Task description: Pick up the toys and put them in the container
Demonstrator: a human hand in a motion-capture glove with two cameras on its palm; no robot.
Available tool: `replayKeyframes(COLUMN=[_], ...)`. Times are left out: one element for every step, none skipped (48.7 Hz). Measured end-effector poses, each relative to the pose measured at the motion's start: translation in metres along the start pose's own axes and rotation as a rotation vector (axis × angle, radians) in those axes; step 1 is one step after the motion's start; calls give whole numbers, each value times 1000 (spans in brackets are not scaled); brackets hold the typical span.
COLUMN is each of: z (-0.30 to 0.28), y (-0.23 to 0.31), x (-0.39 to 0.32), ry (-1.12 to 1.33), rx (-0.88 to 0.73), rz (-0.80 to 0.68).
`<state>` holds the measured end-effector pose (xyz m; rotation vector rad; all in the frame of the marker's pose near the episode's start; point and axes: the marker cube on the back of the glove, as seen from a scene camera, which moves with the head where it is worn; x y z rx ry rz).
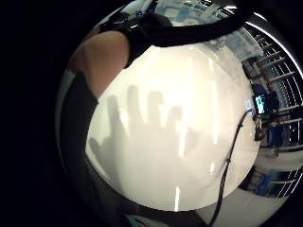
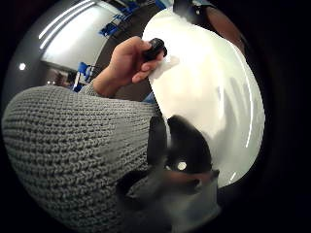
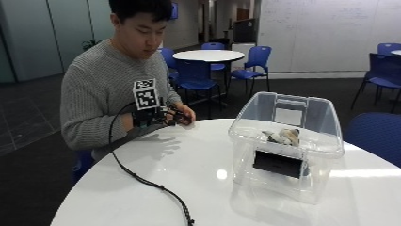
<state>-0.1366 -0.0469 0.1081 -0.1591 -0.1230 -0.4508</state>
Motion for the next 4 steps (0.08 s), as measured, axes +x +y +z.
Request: replayKeyframes(z=[0, 0, -1, -1], y=[0, -1, -1, -1], x=[1, 2, 2, 2], ry=[0, -1, -1, -1], rx=[0, 0, 1, 1], rz=[3, 6, 9, 11])
